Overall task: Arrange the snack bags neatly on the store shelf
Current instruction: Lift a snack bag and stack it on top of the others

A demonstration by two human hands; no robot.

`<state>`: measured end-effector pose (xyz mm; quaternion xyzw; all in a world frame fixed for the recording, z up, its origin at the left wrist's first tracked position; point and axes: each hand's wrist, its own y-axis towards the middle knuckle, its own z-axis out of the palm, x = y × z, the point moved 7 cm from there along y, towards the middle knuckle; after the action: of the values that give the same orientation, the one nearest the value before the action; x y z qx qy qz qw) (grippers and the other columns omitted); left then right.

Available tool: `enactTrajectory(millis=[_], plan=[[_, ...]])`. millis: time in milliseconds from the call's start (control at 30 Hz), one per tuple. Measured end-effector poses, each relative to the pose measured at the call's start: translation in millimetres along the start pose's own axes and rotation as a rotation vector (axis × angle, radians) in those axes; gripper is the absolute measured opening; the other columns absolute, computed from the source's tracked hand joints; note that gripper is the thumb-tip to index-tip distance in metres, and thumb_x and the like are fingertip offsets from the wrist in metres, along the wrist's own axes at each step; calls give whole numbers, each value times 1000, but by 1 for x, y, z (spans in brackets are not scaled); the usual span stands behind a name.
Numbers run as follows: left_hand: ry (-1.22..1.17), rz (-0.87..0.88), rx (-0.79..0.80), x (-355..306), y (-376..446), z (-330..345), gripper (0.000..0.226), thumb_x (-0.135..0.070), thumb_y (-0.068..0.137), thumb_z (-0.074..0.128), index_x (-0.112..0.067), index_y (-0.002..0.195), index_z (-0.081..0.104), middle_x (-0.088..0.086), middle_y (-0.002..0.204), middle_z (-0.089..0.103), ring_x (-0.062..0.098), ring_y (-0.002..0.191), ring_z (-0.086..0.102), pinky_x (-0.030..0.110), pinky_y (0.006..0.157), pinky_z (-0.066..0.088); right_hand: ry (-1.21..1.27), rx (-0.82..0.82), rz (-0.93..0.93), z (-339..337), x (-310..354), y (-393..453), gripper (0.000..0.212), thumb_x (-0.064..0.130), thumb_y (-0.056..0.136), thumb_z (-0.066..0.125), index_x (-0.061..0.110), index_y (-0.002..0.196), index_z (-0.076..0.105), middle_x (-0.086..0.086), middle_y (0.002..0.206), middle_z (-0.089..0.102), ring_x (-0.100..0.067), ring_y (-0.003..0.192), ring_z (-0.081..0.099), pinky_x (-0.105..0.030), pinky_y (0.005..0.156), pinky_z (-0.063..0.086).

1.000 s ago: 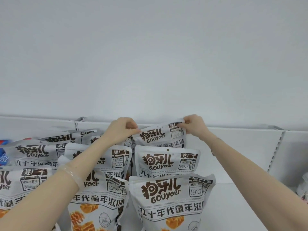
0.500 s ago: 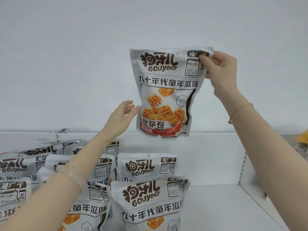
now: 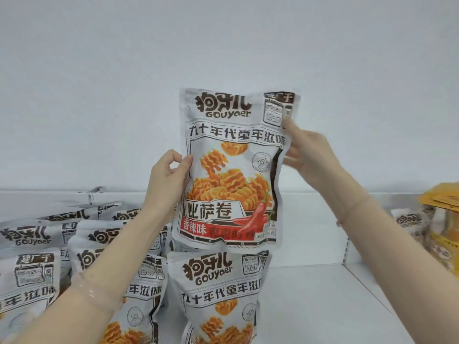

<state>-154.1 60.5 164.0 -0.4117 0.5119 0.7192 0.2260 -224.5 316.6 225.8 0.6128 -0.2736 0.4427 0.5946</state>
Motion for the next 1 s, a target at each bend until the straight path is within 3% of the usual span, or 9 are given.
enactTrajectory(millis=[100,200,300,400,467,533,667,800,1000], plan=[[19,-10,-42,5,-1,-9,34,-29,98,52,-23,67,41,22,71,56,28,61,48,28,48,34,-99,21,48,15,-26,-24,36,36,94,60,4,83,70,-2,72,73,-15,60,68,-24,53,55],[55,-3,-57,6,-5,-11,33,-28,99,50,-20,69,40,11,51,50,20,47,40,29,49,31,-328,-131,-65,17,-33,-31,51,34,97,53,-12,76,58,-12,71,63,-25,64,62,-41,63,61],[69,-3,-71,4,-9,-16,32,-30,98,51,-19,70,41,15,57,50,22,52,44,32,53,34,-616,-222,-250,20,-22,-36,50,28,99,46,5,55,42,-6,53,49,-29,56,55,-50,68,55],[53,-40,-69,3,-9,-24,31,-33,96,54,-21,70,42,18,76,51,29,68,46,37,59,35,-438,-215,-219,10,-26,-26,52,29,97,52,16,48,40,1,43,45,-17,44,45,-41,58,49],[25,-64,-40,2,-9,-25,31,-32,95,56,-20,70,43,17,81,50,30,73,44,34,58,34,-284,-151,-166,6,-30,-18,50,33,93,56,0,58,44,-11,55,43,-19,52,42,-31,57,44],[11,-61,-2,0,-10,-23,31,-32,95,56,-20,70,43,18,83,52,31,74,45,36,60,36,-189,-67,-113,7,-35,-14,59,42,86,59,-13,70,48,-17,71,47,-26,67,44,-37,66,46],[32,-40,33,-2,-11,-25,29,-31,96,56,-18,73,44,19,81,52,30,72,48,32,60,41,-182,47,-82,6,-34,-16,35,28,98,53,0,81,65,-20,86,67,-29,79,59,-46,78,53],[114,-3,59,-10,-1,-24,23,-30,95,58,-13,82,50,18,79,55,25,73,52,29,66,50,-298,172,-24,7,-34,-11,27,25,100,51,12,85,69,-4,83,73,-18,67,70,-29,59,60],[243,-13,29,-25,52,-8,12,-6,86,64,-17,86,59,14,86,71,28,82,65,43,82,57,-295,27,9,5,-28,32,20,15,98,55,0,103,67,-14,87,68,-20,54,69,-34,53,62]])
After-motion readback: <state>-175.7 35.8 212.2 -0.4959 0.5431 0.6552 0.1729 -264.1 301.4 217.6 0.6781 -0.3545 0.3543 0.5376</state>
